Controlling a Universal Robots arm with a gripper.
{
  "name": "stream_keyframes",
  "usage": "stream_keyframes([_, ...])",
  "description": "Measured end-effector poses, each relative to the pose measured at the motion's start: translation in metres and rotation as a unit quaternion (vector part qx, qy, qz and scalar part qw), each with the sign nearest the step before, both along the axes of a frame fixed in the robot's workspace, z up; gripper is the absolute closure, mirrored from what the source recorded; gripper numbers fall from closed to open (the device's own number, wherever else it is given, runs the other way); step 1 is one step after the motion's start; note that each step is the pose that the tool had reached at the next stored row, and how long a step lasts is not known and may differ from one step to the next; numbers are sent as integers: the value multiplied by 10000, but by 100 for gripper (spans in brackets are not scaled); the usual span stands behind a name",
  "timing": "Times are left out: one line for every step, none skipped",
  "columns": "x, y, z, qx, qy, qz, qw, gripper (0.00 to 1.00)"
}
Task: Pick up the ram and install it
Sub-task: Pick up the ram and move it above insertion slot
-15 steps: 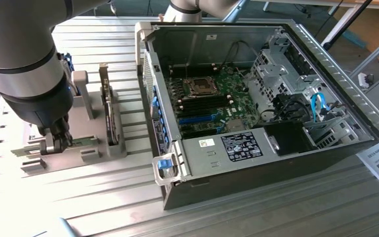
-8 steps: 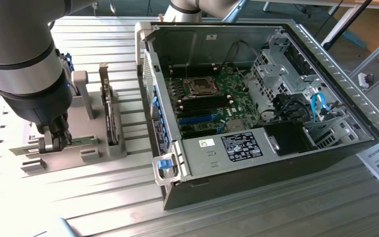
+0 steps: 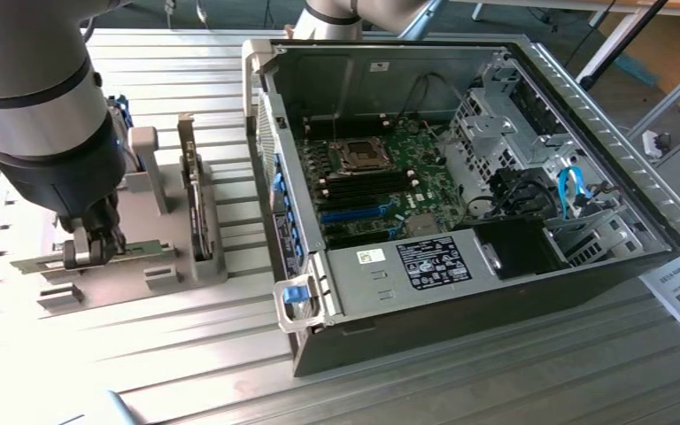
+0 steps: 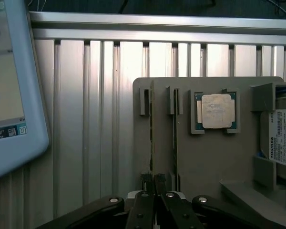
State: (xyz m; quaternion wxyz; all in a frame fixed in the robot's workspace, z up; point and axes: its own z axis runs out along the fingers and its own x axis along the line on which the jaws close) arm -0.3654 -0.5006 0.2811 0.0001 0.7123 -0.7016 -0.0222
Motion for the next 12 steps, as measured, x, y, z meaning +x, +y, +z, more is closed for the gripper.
stream_keyframes([0, 0, 18, 1, 0, 0, 10000, 88])
stream_keyframes([0, 0, 37, 1, 0, 0, 10000, 88])
stream_keyframes([0, 0, 62, 2, 0, 0, 10000, 88])
stream_keyframes([0, 0, 86, 3, 0, 0, 10000, 88])
stream_keyframes([0, 0, 104, 3, 0, 0, 10000, 88])
stream_keyframes([0, 0, 121, 3, 0, 0, 10000, 88])
stream_keyframes([0, 0, 132, 3, 0, 0, 10000, 88])
stream_keyframes([0, 0, 144, 3, 0, 0, 10000, 88])
stream_keyframes([0, 0, 161, 3, 0, 0, 10000, 88])
stream_keyframes([0, 0, 180, 3, 0, 0, 10000, 88])
stream_keyframes([0, 0, 217, 3, 0, 0, 10000, 88])
stream_keyframes([0, 0, 228, 3, 0, 0, 10000, 88])
